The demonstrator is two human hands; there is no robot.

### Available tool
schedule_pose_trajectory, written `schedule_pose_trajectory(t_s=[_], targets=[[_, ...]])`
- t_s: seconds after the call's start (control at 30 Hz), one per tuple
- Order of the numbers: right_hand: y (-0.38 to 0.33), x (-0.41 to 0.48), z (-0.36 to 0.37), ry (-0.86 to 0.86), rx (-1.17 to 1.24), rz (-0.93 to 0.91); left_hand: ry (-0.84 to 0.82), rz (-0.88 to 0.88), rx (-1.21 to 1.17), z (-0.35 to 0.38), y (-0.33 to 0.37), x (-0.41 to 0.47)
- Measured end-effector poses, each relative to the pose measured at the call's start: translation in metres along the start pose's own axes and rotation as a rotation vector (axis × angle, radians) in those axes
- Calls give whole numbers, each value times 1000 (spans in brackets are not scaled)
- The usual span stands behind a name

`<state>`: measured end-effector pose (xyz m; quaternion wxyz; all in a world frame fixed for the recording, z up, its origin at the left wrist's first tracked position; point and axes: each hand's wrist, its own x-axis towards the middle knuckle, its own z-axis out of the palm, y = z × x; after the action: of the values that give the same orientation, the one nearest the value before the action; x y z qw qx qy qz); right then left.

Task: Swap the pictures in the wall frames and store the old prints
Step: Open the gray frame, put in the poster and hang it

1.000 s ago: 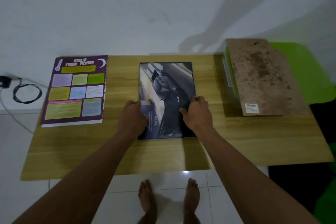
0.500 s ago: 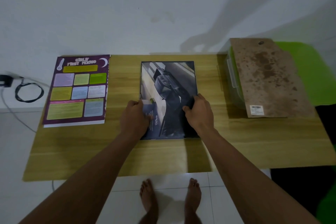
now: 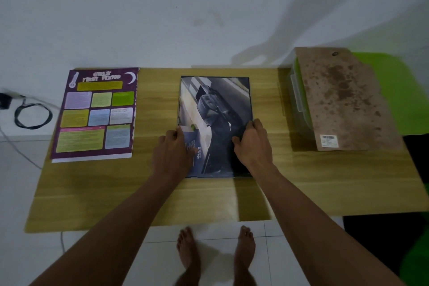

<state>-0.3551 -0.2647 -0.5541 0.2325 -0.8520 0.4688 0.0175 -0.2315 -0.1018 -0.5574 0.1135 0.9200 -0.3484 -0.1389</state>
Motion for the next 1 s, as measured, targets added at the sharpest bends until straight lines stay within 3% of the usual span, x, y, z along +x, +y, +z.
schedule_pose_trajectory(t_s=[0.13,0.57,0.67,0.73,0.87,1.0], targets=[[-5,2,3,-35,0,49,-11,7,-23,1,2,0],[-7,7,0,148,389,59,-16,-39,-78,2,1,6],[-11,7,-4,107,418,77,-11,-60,-92,2,1,4],[-12,6,-6,89,356,56,-1,-66,-103,4,1,1],[-11,2,-4,55,-40,-51,2,-44,-61,4,1,2],[-15,0,0,-48,-35,-65,-23,-31,-31,4,1,6]])
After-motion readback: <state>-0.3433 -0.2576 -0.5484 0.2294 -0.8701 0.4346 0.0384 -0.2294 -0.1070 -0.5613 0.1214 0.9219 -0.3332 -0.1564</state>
